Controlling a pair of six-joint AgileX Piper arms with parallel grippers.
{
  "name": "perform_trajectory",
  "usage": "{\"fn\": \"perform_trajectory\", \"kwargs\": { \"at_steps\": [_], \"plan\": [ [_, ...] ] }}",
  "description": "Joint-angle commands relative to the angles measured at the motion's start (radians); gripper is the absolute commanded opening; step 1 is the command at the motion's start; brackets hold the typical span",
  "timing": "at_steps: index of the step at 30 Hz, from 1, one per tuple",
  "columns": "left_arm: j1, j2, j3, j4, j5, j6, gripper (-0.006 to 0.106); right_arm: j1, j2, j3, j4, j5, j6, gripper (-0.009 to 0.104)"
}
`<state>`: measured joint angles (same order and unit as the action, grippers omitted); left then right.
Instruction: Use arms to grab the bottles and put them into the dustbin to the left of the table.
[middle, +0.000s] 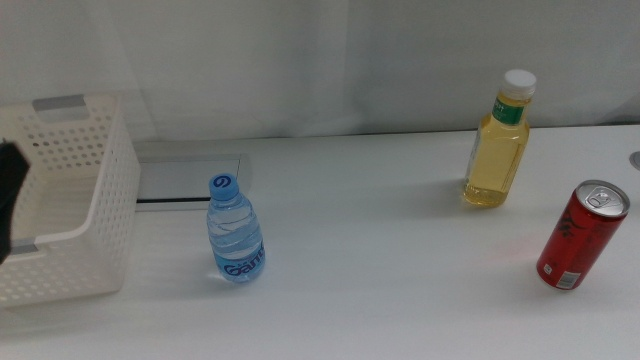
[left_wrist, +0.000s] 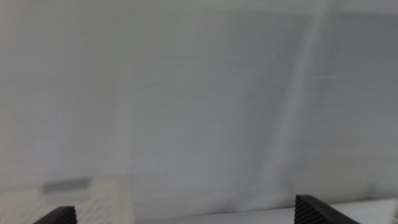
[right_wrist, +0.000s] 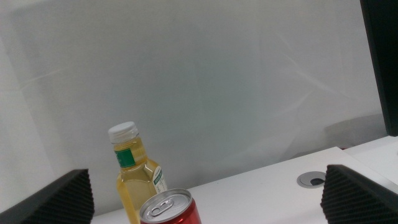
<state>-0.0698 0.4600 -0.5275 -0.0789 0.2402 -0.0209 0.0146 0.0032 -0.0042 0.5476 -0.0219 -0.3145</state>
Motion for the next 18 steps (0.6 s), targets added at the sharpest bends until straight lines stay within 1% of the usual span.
{"fn": "perform_trajectory", "kwargs": {
  "at_steps": [1, 4, 8, 11, 15, 18],
  "plan": [
    [-0.064, 0.061, -0.041, -0.006, -0.025, 0.051, 0.091, -0.005, -0.029, 0.038, -0.002, -0.010, 0.000, 0.103],
    [-0.154, 0.121, -0.064, -0.006, -0.040, 0.137, 0.091, -0.005, -0.029, 0.038, -0.002, -0.010, 0.000, 0.103],
    [-0.220, 0.195, -0.064, -0.006, -0.091, 0.141, 0.091, -0.005, -0.029, 0.038, -0.002, -0.010, 0.000, 0.103],
    [-0.232, 0.248, -0.032, -0.006, -0.171, 0.145, 0.090, -0.005, -0.029, 0.038, -0.002, -0.010, 0.000, 0.103],
    [-0.232, 0.296, 0.065, -0.006, -0.273, 0.141, 0.090, -0.005, -0.029, 0.038, -0.002, -0.010, 0.000, 0.103],
    [-0.232, 0.336, 0.158, -0.006, -0.346, 0.094, 0.090, -0.005, -0.029, 0.038, -0.002, -0.010, 0.000, 0.103]
  ]
}}
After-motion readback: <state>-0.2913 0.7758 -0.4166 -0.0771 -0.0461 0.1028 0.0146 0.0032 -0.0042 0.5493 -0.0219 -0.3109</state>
